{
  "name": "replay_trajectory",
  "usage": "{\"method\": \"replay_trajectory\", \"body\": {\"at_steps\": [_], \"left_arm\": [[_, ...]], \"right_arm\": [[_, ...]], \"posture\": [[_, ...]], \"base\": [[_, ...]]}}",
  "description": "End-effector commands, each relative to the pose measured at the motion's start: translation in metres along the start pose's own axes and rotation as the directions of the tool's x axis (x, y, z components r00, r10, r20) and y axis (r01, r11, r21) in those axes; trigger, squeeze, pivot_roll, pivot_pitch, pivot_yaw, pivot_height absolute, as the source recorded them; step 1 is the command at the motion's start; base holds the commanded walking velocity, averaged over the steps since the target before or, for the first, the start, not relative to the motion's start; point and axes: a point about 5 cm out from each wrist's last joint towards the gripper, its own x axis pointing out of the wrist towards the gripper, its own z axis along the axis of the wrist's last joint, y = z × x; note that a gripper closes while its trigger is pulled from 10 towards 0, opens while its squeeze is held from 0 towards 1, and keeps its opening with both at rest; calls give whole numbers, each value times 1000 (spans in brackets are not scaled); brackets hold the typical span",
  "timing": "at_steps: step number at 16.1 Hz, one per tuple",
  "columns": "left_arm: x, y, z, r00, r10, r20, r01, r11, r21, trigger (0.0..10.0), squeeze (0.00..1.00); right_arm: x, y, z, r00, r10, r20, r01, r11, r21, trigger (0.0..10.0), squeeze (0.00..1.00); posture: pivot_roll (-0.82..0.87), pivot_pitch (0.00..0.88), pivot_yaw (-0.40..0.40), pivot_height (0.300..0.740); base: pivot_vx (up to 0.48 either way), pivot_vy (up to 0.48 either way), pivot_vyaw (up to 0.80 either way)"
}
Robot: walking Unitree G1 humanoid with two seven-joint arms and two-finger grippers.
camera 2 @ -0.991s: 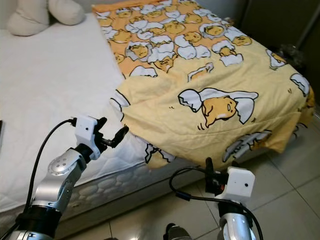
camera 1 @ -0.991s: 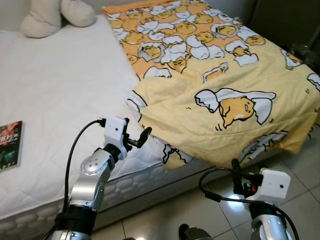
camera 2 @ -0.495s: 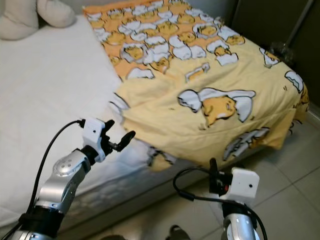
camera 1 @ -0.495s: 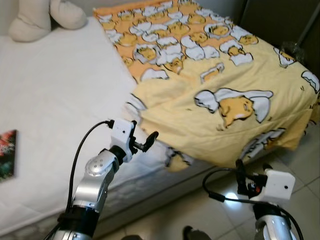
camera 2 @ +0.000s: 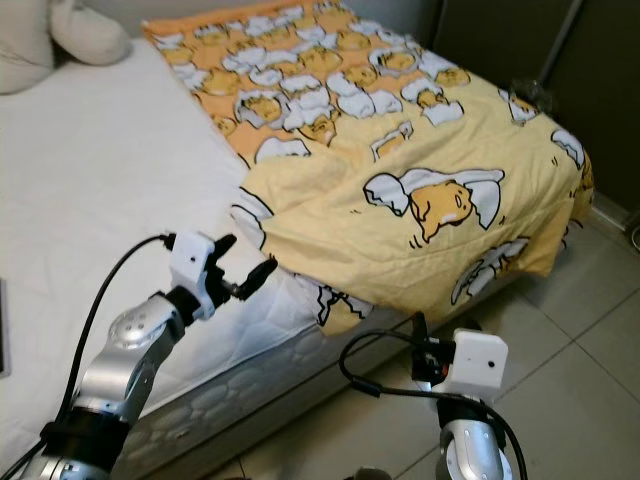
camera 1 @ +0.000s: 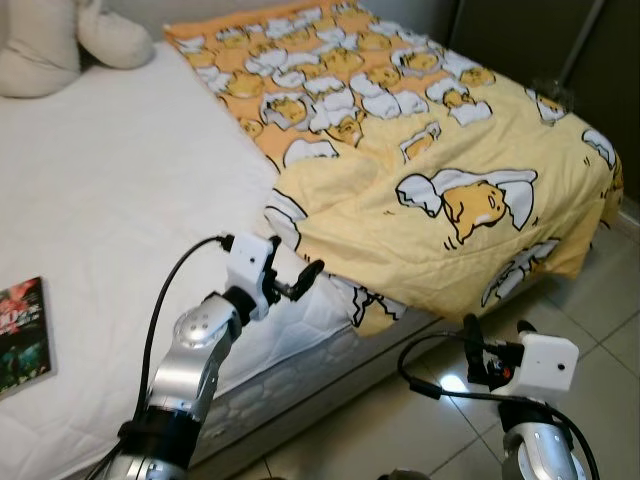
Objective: Clean up the room
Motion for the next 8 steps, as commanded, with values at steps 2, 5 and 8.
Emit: {"method": "replay_trajectory", "body": {"at_steps": [2,5,8], "left_arm": [[-1,-4,2,999,-27,18,27,1000,-2,10000,0],[-1,-6,0,999,-32,20,32,999,-9,10000,0],[-1,-4,-1,1000,-3,22,3,999,-33,10000,0]], "right_arm": [[2,-3,-1,1000,-3,-9,3,1000,-1,10000,329],[2,-2,0,1000,11,-4,-11,1000,-7,10000,341],[3,-2,0,1000,18,-11,-18,1000,-16,10000,353]], "posture": [[-90,40,75,735],[-88,38,68,735],[-92,46,68,735]], "base": [[0,-480,0],[0,-480,0],[0,-160,0]]}}
